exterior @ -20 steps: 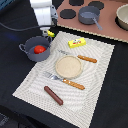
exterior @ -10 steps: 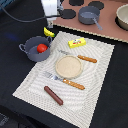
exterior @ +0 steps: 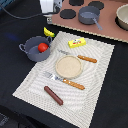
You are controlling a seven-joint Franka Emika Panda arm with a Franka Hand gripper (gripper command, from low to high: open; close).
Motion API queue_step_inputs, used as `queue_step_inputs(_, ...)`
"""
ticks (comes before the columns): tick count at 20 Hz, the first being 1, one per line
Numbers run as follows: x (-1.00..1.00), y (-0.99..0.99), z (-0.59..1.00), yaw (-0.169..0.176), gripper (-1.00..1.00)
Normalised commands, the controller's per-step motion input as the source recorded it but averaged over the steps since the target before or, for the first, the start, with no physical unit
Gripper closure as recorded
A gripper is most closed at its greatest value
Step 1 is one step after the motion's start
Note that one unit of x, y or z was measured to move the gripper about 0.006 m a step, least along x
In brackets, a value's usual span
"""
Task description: Interact with the objects in diverse but meaningful ways.
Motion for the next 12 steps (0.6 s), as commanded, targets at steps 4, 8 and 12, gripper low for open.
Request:
queue_step_inputs(4, -0.25, 0.00, -0.23, -0.069, -1.00)
queue_step_inputs(8, -0.19, 0.00, -0.25, -0.087, -1.00)
queue_step_inputs(12, -0.08, 0.00, -0.18, -0.103, -1.00)
